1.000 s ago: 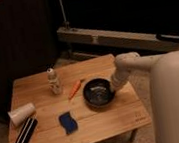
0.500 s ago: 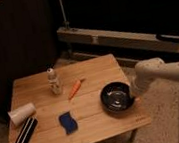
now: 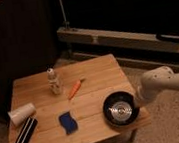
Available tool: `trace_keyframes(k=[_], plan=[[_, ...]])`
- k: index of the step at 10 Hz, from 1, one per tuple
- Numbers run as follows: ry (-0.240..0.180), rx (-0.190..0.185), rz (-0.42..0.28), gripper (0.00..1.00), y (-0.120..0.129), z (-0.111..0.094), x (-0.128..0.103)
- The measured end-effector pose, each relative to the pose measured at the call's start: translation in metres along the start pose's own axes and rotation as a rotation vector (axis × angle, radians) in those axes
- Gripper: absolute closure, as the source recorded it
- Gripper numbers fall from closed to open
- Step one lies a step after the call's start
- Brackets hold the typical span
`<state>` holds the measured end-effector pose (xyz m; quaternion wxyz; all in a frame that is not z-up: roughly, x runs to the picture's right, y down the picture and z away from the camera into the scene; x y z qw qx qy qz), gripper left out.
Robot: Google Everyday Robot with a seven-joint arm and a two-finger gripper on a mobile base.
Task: Drag the ceramic bowl in a circle
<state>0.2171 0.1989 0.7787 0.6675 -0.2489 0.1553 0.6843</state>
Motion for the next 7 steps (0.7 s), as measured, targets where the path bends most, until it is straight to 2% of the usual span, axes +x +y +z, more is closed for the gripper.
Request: trace_keyframes(k=[3,4,7], plan=[[-0.017,-0.051,-0.104,0.81,0.073,-0.001,-0.015],[-0.023,-0.078,-0.152,0.81,0.108,0.000,-0.027],[-0.031,-0.132,-0.235,0.81,0.174,0.007,-0.064]])
